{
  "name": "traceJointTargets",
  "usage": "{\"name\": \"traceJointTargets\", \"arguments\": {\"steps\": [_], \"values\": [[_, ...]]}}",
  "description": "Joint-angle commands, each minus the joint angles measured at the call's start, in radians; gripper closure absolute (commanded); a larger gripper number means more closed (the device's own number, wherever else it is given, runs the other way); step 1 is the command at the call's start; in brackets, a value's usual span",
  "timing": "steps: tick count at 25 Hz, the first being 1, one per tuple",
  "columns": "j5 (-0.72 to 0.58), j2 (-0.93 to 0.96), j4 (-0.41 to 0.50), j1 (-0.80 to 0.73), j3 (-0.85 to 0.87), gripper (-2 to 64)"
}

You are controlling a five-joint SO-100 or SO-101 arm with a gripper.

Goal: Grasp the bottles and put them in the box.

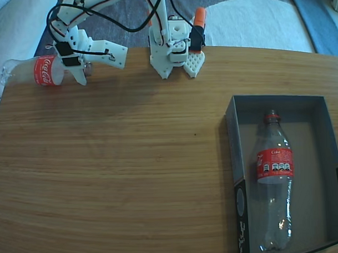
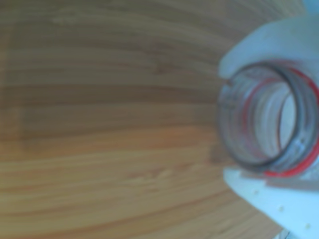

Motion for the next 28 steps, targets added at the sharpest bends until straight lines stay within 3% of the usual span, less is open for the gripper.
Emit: {"name": "traceJointTargets", "arguments": {"steps": [1,6,16,28], "values": [[-0.002,0.006,0.003,0.006,-0.008,55.1],[-0.002,0.005,0.003,0.005,-0.006,61.8],[0.011,0.02,0.02,-0.032,-0.052,61.7],[0.011,0.021,0.023,-0.181,-0.288,61.7]]}}
